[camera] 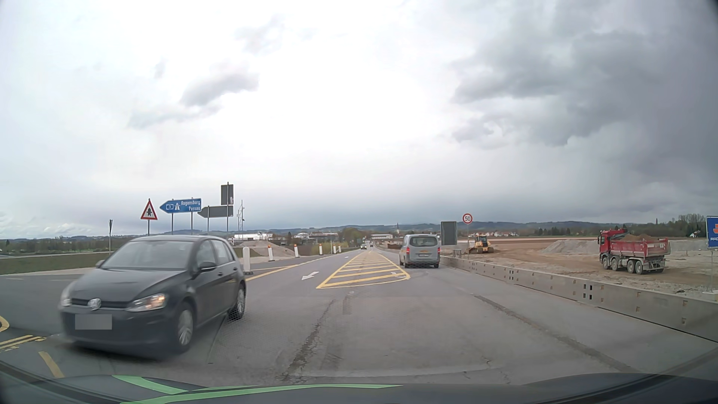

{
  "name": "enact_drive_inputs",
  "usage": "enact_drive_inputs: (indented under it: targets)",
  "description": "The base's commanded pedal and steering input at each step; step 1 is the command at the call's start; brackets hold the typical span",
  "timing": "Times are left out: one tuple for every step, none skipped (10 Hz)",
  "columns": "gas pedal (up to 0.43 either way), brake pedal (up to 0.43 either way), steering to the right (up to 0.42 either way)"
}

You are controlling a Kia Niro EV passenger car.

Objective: Follow the waypoints while adhering to traffic rules and regulations

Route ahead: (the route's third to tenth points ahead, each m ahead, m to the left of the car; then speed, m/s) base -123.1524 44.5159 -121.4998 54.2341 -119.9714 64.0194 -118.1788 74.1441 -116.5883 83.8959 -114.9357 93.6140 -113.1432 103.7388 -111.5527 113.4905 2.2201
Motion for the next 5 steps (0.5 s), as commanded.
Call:
enact_drive_inputs:
  targets:
    - [0.189,0.0,-0.122]
    - [0.209,0.0,-0.157]
    - [0.22,0.0,-0.211]
    - [0.248,0.0,-0.267]
    - [0.248,0.0,-0.304]
